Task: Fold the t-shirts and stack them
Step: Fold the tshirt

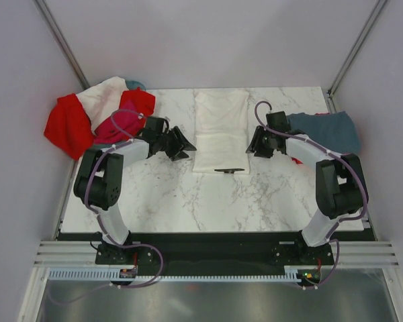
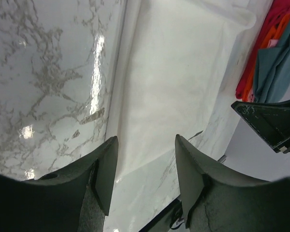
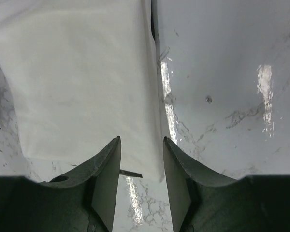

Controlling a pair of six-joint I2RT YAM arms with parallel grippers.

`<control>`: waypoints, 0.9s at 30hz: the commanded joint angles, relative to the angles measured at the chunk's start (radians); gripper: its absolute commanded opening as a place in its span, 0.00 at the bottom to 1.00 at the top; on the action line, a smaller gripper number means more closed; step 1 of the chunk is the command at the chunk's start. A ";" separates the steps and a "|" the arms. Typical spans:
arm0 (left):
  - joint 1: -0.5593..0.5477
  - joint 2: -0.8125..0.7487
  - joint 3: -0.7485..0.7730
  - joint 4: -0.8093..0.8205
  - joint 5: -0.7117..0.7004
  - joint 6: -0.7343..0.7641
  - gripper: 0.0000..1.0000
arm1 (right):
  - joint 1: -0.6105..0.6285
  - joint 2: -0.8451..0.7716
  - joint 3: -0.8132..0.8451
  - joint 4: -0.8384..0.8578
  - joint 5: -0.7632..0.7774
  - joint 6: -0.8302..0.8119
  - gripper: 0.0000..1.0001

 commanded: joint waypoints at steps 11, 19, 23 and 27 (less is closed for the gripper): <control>-0.058 -0.037 -0.036 -0.043 -0.033 0.124 0.57 | 0.031 -0.009 -0.100 0.083 -0.083 -0.028 0.48; -0.072 -0.045 -0.071 -0.057 -0.061 0.150 0.54 | 0.036 0.008 -0.123 0.083 -0.074 -0.044 0.48; -0.083 -0.046 -0.076 -0.053 -0.049 0.151 0.49 | 0.037 0.004 -0.142 0.090 -0.082 -0.044 0.44; -0.089 -0.054 -0.076 -0.053 -0.043 0.148 0.39 | 0.036 -0.003 -0.152 0.090 -0.093 -0.042 0.31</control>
